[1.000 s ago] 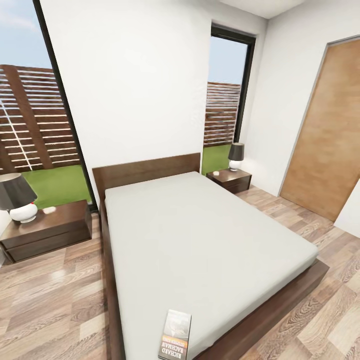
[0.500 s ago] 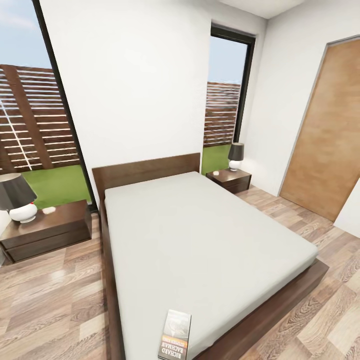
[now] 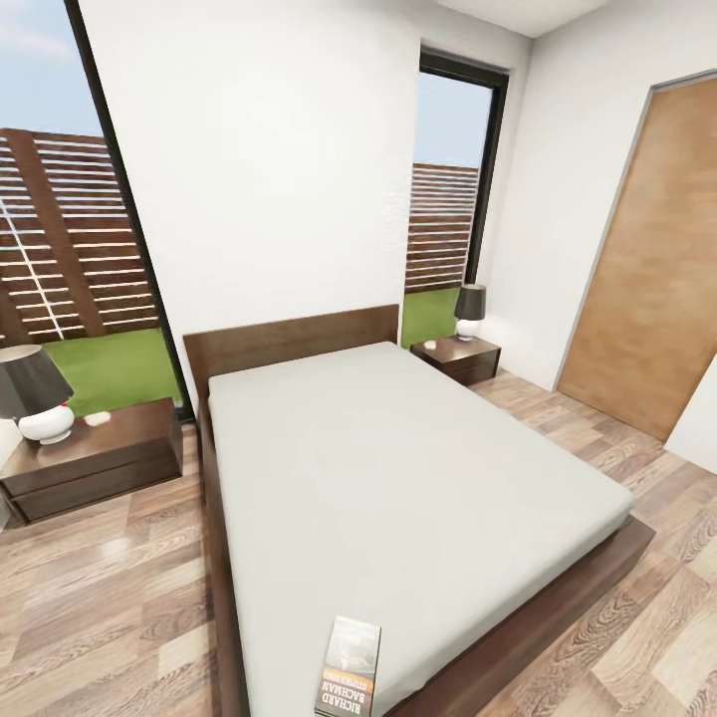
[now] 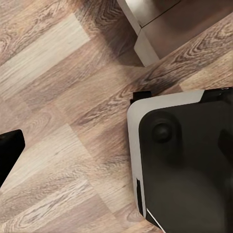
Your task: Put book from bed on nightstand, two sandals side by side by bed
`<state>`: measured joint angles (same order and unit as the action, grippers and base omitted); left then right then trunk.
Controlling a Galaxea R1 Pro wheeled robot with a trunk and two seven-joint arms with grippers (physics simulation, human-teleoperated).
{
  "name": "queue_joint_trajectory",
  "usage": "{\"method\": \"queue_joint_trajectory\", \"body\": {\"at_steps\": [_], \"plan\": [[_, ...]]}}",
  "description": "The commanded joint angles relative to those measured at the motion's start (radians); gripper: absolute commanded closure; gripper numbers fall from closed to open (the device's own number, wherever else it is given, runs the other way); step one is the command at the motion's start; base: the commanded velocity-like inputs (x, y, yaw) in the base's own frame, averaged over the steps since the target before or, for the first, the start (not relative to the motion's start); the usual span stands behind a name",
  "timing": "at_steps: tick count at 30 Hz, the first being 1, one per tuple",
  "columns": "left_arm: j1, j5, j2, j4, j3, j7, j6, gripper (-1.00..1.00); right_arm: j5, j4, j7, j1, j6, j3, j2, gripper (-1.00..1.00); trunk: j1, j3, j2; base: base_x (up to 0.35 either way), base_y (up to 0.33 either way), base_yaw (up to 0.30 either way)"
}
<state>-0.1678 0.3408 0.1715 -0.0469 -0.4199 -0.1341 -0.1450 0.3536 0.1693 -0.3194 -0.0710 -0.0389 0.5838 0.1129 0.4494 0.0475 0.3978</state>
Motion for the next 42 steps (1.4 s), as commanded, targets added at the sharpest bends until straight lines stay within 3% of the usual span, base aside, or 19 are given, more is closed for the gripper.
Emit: {"method": "queue_joint_trajectory", "body": {"at_steps": [1,42], "plan": [[-0.001,0.01,0.0,0.001,-0.008,-0.004,-0.003,-1.0,0.008,0.002,-0.006,0.0,-0.004,0.009,0.0,-1.0,0.001,0.002,0.002,0.0,0.0,0.0],[-0.001,0.01,0.0,0.001,-0.008,-0.004,-0.004,-1.0,0.007,0.001,-0.006,-0.001,-0.004,0.012,-0.004,-1.0,0.001,0.025,0.002,0.0,0.0,0.08]]}}
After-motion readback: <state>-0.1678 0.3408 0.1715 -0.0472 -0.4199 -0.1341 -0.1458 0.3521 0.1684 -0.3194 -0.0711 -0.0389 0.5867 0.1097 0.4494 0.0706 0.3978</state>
